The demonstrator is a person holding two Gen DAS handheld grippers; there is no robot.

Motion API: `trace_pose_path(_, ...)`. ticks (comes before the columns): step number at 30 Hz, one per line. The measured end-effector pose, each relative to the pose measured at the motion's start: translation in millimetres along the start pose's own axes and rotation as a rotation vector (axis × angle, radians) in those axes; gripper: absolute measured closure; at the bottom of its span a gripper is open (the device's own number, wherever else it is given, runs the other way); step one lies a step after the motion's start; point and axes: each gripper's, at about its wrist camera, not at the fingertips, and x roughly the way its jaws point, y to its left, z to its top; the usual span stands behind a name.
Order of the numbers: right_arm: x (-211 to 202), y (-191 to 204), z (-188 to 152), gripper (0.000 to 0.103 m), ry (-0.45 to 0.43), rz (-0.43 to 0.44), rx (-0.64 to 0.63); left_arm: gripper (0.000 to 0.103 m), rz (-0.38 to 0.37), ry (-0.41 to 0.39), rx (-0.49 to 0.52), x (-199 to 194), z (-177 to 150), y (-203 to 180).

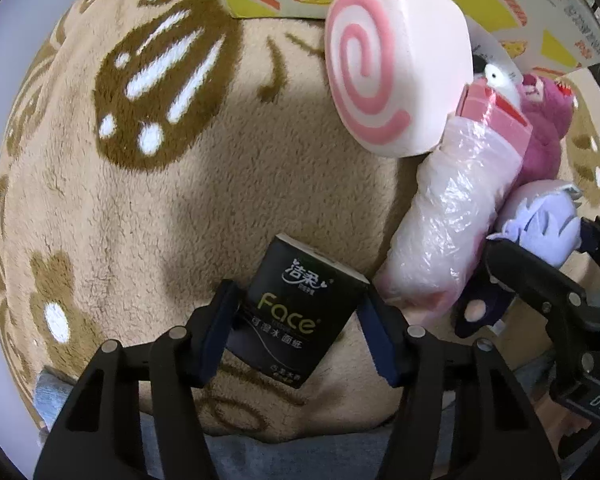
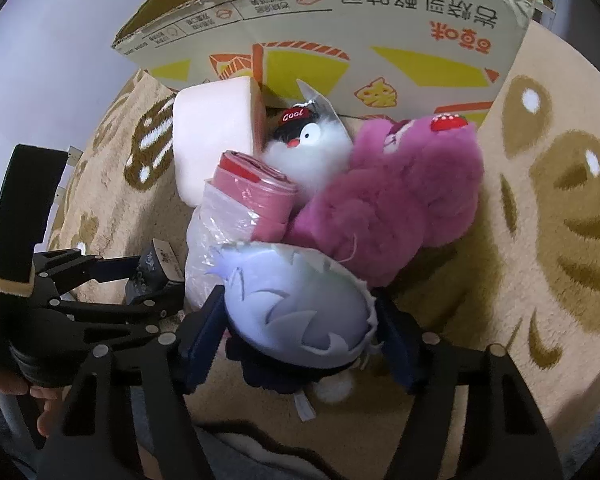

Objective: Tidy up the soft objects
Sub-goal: 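Lift the white-haired doll with the right gripper while the left gripper lifts the black tissue pack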

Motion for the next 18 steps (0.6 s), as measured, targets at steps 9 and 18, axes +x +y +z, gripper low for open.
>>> trace_pose_path(9,-25,-5,-5,0.036,-0.065,-0.012,-0.02,0.046,0.024,-0.13,-0.02,-34,-16,21)
trace_pose_path(18,-84,-15,-4,0.036,-0.288,-0.034,-0.006,0.047,0.047,-0.411,-0.071,-91,-31,31)
